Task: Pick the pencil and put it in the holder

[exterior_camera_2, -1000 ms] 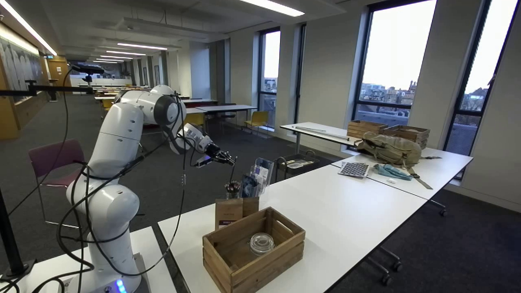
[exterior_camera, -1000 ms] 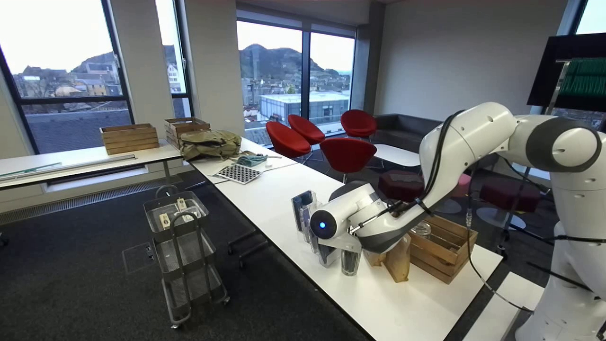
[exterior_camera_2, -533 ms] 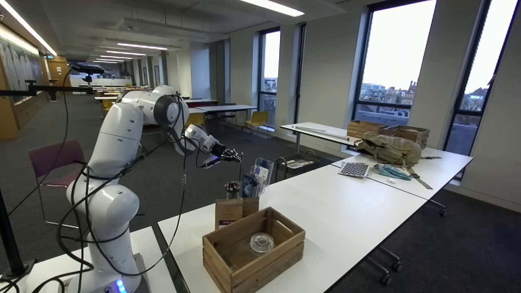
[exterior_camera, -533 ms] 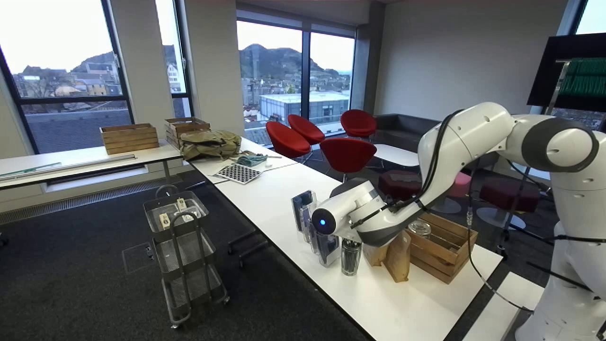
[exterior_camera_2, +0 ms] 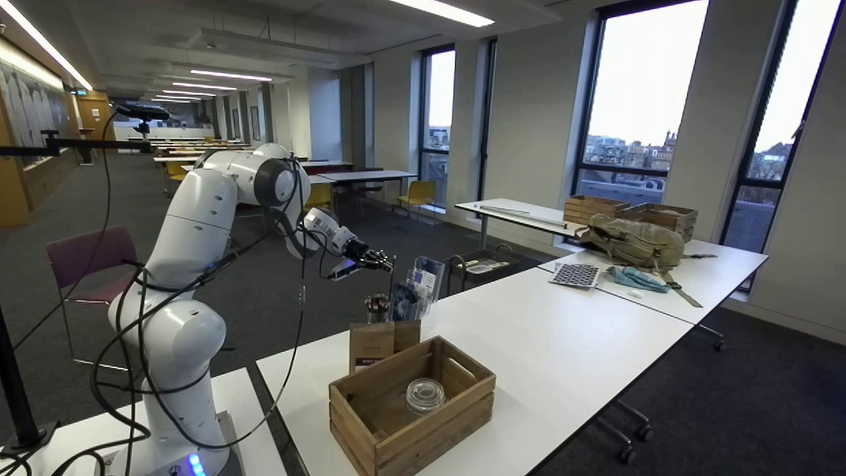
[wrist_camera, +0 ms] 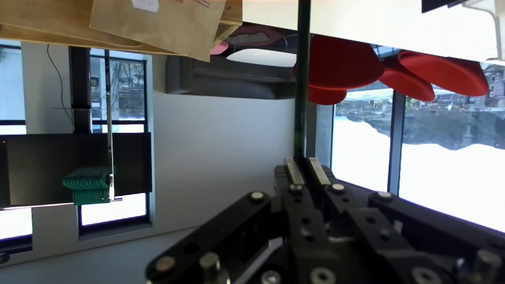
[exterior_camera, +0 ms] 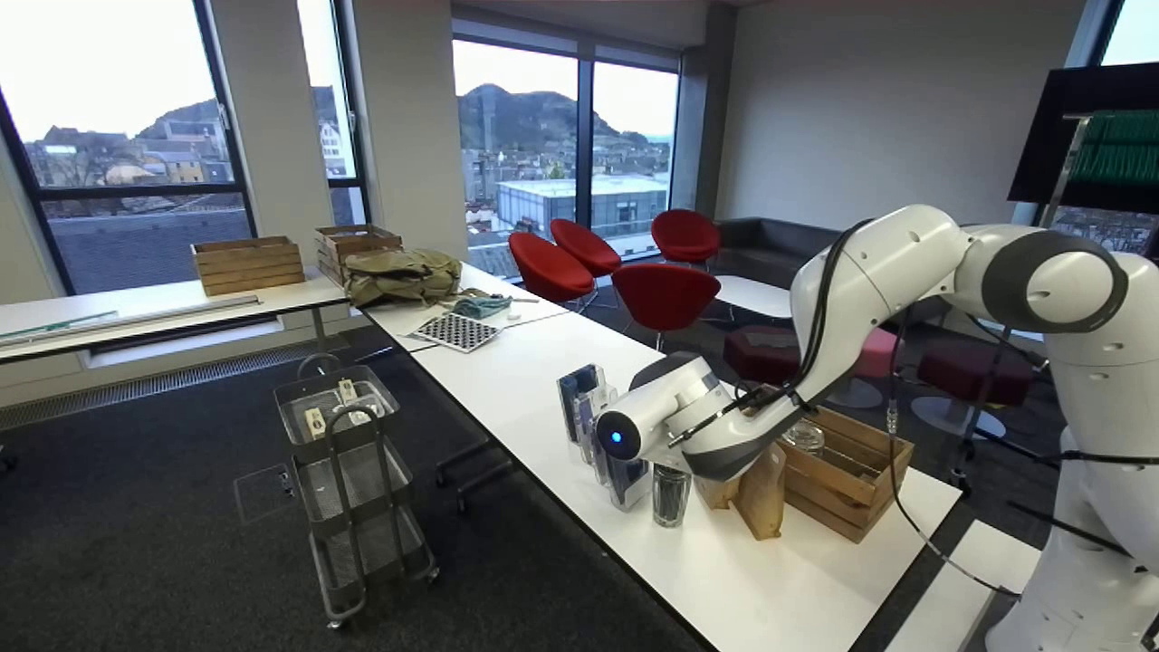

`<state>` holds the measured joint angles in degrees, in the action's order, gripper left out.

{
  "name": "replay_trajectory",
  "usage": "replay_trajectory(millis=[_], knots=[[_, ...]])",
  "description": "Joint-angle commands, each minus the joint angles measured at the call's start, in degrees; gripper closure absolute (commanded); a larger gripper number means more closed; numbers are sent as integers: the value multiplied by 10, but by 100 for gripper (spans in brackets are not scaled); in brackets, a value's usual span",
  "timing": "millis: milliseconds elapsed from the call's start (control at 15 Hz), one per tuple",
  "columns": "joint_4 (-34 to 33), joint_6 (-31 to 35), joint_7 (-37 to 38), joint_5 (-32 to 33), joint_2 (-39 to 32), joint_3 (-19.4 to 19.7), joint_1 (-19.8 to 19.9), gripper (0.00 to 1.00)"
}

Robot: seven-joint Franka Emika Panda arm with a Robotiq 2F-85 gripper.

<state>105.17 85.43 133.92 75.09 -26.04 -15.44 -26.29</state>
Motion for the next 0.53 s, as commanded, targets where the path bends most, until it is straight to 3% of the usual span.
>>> replay_trajectory(millis=[0,467], knots=[[6,-14,9,0,5,-7,1,98],[10,-31,1,-1,29,-12,-3,98]])
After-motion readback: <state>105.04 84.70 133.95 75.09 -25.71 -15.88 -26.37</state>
